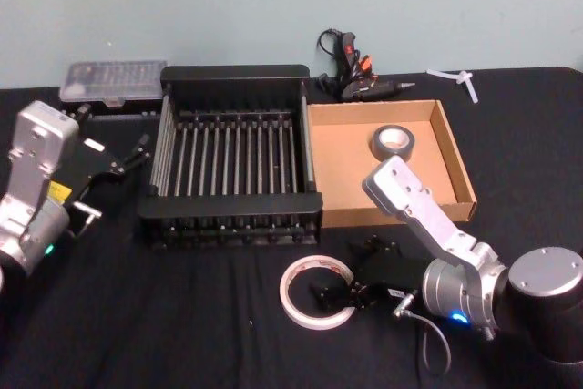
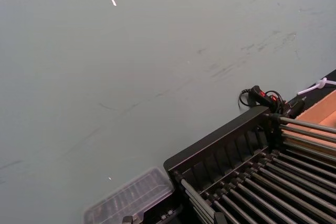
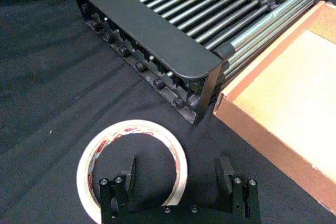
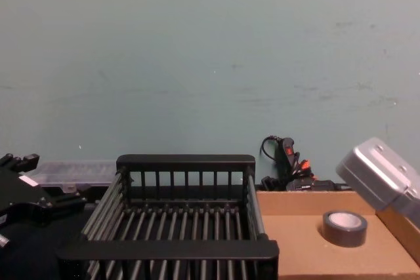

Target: Pick up the white tape and place it into the black box , Pick up the silver tape and place it into the brown box.

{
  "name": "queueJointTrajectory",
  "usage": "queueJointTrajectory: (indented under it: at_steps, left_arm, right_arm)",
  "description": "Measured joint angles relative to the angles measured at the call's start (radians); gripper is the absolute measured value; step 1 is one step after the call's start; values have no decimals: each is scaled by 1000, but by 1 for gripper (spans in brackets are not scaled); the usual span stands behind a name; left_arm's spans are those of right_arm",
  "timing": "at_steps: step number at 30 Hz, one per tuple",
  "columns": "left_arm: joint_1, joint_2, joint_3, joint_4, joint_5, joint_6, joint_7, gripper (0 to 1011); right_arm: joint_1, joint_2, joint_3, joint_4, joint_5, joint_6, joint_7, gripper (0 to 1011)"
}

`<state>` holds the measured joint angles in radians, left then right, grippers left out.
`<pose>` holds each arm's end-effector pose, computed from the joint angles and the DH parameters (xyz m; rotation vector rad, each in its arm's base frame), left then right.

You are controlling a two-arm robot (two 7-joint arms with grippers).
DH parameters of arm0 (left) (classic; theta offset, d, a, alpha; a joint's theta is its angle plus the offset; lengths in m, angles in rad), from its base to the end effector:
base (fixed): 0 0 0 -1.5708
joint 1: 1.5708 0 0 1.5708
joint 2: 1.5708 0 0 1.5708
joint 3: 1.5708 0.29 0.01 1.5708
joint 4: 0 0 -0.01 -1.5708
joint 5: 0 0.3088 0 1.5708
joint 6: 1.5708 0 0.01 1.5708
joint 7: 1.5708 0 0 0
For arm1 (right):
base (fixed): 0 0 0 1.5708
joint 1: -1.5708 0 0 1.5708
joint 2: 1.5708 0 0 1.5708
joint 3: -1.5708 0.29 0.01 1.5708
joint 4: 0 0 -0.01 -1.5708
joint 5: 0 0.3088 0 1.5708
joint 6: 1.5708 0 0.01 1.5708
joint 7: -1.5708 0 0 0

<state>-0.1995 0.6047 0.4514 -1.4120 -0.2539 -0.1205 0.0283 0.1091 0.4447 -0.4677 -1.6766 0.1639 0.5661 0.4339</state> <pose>0.3581 0.0827 -0.3023 0.3045 -0.2850 1.2480 0.3235 0.0169 -0.2755 -0.6085 0.1988 -0.7271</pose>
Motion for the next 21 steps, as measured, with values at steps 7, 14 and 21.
queueJointTrajectory:
  at_steps: [7,14,21]
  left_arm:
    - [0,0,0,0,0,0,0,1001]
    - [0,0,0,0,0,0,0,1001]
    - [0,0,0,0,0,0,0,1001]
  right_arm:
    - [0,0,0,0,0,0,1,1002]
    - [0,0,1,-1,0,0,1,903]
    - [0,0,1,-1,0,0,2,732]
